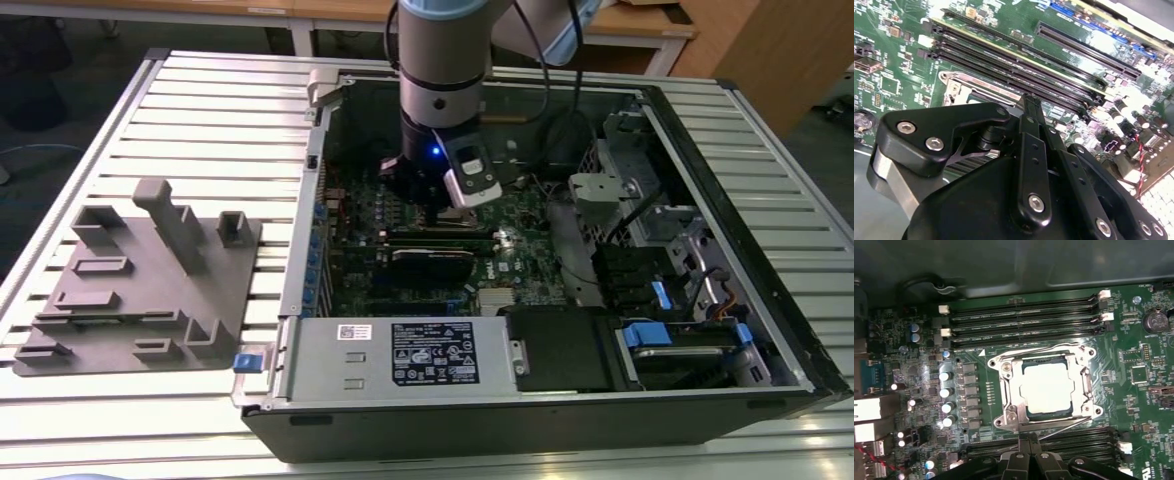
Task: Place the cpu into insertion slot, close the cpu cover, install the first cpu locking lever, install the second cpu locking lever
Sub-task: 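Install the second cpu locking lever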
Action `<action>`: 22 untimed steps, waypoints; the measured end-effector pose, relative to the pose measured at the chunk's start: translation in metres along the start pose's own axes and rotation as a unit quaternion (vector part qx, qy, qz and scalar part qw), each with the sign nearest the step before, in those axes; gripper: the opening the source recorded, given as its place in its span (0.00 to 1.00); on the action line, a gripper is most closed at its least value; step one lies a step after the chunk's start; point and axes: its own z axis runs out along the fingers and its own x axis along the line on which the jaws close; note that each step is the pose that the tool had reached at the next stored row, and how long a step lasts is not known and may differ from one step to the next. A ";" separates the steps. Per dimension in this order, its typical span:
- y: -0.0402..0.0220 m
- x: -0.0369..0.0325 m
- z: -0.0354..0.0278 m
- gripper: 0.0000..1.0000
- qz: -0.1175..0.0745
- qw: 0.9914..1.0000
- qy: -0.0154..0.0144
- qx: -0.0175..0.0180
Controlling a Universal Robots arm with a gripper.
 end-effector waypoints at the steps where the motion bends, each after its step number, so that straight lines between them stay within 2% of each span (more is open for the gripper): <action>1: -0.0002 0.0011 0.0000 0.11 0.000 1.000 0.000 0.000; 8: -0.0005 0.0020 0.0038 0.11 0.000 1.000 0.000 0.000; 17: -0.0008 0.0045 0.0054 0.11 0.000 1.000 -0.001 0.000; 19: -0.0009 0.0047 0.0066 0.11 0.000 1.000 0.000 -0.002; 22: -0.0009 0.0062 0.0081 0.11 0.000 1.000 0.000 -0.005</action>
